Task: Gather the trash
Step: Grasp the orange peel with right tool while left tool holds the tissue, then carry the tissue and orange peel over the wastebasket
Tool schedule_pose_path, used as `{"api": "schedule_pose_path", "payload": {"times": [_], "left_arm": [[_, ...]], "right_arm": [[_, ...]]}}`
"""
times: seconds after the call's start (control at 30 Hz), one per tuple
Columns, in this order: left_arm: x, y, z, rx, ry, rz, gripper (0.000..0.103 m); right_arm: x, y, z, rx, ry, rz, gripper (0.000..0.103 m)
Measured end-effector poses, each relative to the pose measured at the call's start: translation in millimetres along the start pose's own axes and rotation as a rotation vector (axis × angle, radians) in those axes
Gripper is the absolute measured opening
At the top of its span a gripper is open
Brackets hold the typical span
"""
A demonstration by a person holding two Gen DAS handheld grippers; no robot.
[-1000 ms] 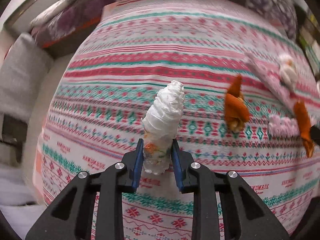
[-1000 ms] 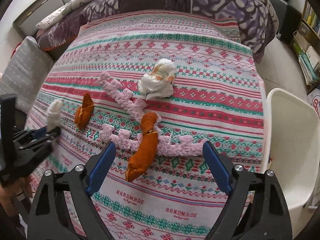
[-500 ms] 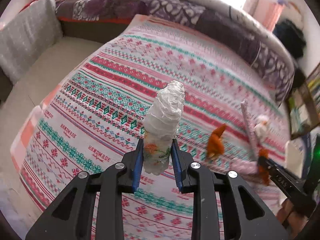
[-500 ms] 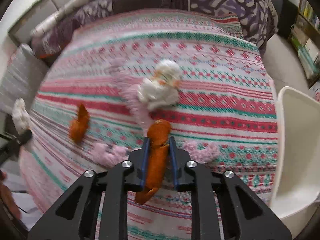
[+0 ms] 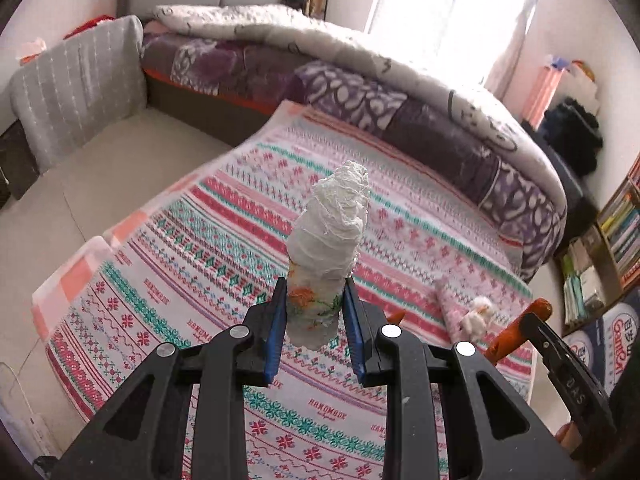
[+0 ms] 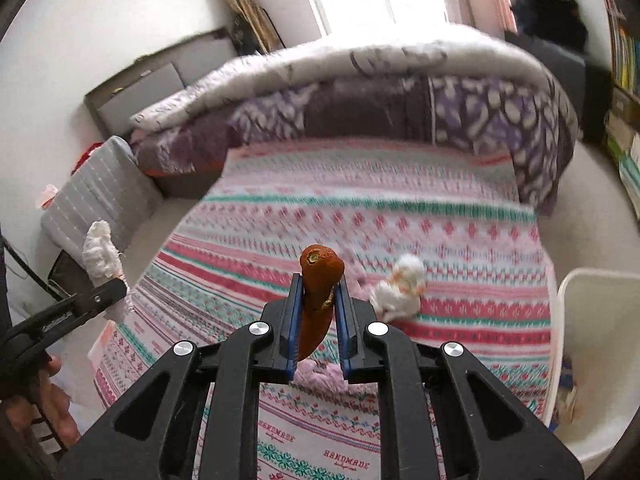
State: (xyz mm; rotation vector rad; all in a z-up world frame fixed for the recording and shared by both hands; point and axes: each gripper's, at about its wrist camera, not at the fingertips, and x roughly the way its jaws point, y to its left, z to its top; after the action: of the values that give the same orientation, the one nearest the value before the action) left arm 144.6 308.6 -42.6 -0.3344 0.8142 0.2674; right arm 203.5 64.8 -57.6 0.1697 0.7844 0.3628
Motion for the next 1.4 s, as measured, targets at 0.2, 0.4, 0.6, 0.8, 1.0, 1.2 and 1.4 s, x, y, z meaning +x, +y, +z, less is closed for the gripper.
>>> {"api": "schedule_pose_path", "payload": {"times": [0.2, 0.4, 0.6, 0.8, 1.0, 1.2, 1.4], "left_arm": [[-16.6, -11.3, 1.5, 0.002, -0.071, 0.022, 0.027], [-31.1, -24.7, 1.4, 0.01, -0.131, 0.035, 0.027], [-43.0, -40.6, -3.1, 0.038, -0.179, 0.058, 0.027], [-50.9, -59.6, -9.3, 0.077, -0.213, 0.071, 0.027], [-50.8, -81.8, -14.9, 0.11, -0.211, 0.054, 0.028], [-50.3, -105.5, -21.3, 0.146, -0.206, 0.034, 0.028], [-49.2, -127.6, -27.0, 0.179, -0.2, 0.013, 0.028]], "right_arm": [[-24.7, 9.7, 4.1, -0.042, -0.066, 0.01, 0.014], [-41.8, 8.0, 4.2, -0.065, -0.113, -0.008, 0.014], [-52.0, 0.5, 6.0, -0.049, -0.133, -0.017, 0.014], [-59.3, -6.4, 7.0, -0.043, -0.146, -0.034, 0.014], [-65.6, -18.0, 7.7, -0.033, -0.151, -0.053, 0.014], [-73.0, -34.0, 10.8, -0.015, -0.156, -0.075, 0.014], [-79.6, -49.8, 12.3, 0.0, -0.159, -0.097, 0.014]]}}
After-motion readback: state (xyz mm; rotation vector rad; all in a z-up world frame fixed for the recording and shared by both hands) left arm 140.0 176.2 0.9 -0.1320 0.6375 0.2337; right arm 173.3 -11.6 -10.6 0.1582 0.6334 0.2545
